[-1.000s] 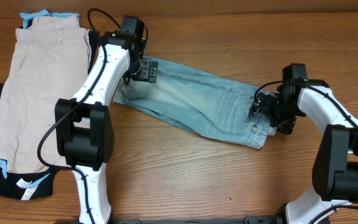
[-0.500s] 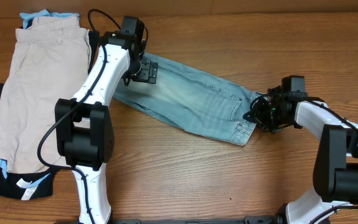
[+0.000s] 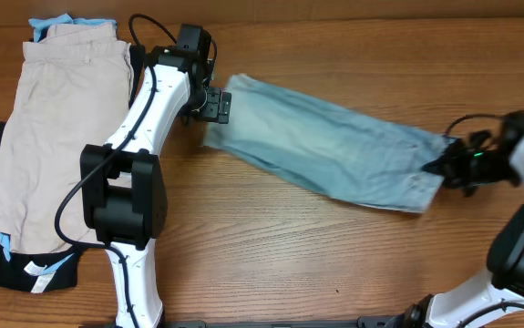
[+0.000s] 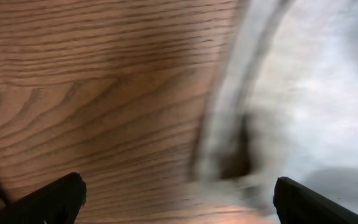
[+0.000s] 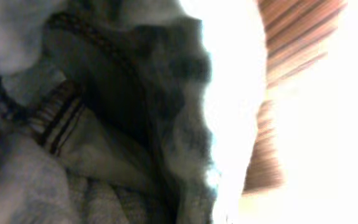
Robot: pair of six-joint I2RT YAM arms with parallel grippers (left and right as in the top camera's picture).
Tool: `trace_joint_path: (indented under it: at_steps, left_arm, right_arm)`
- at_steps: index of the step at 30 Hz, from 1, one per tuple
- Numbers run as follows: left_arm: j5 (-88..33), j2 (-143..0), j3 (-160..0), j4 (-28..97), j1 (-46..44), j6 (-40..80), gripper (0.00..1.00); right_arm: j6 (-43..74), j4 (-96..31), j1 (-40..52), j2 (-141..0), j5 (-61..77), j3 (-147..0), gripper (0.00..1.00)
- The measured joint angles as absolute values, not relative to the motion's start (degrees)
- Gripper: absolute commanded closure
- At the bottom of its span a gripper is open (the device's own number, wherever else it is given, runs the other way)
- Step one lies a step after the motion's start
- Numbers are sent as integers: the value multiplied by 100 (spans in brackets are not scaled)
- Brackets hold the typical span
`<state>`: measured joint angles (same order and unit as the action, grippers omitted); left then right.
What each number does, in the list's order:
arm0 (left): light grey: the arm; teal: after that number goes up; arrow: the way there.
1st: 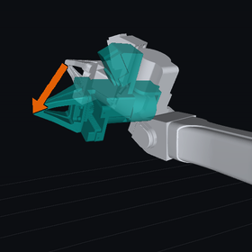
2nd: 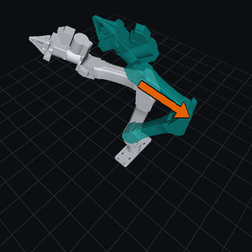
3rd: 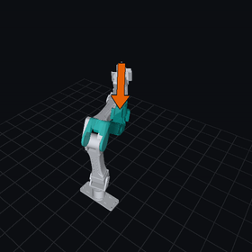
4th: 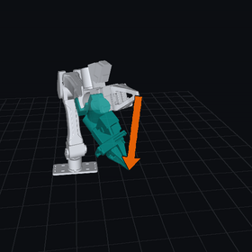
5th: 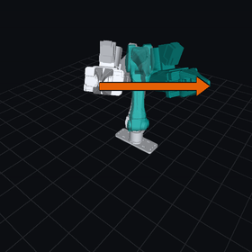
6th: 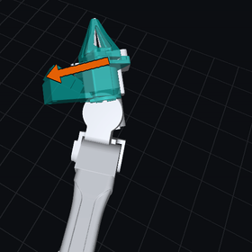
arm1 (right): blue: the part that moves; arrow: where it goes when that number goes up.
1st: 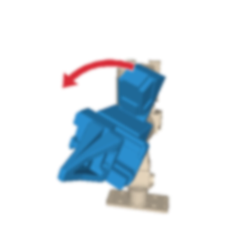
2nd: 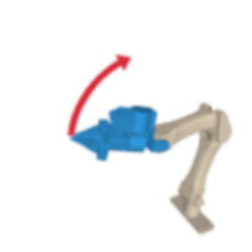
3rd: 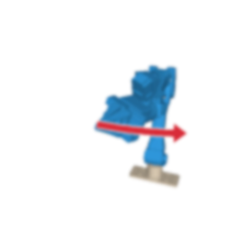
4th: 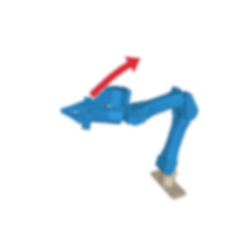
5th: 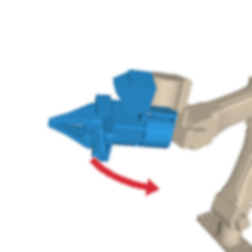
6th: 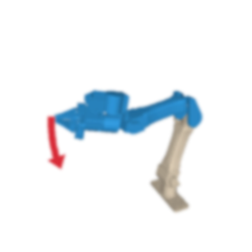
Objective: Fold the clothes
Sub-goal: 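Grasp the right end with the right gripper and fold it leftward onto the left end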
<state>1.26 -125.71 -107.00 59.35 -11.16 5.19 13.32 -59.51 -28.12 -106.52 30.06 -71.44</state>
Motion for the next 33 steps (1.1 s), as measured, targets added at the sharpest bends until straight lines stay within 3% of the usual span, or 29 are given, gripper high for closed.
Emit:
trace_joint_path:
  at_steps: [3,6,8,21,33]
  left_arm:
    - [-134,-12571,-10700,5865,-1116,395,25]
    - [-425,-12571,-10700,5596,-1116,331,76]
    - [-615,-12571,-10700,5415,-1116,298,94]
    - [-1734,-12785,-10720,4372,-1280,281,96]
    - [-1433,-13480,-10720,4807,-1310,587,96]
  right_arm:
    - [1157,-6451,-2904,-10656,2475,-7784,96]
    - [1017,-6692,-2740,-10667,2062,-8329,96]
    - [945,-6700,-2530,-10667,1852,-8593,96]
    - [941,-6259,-1039,-10667,1347,-8851,96]
    - [1033,-6873,-882,-10669,1302,-9616,96]
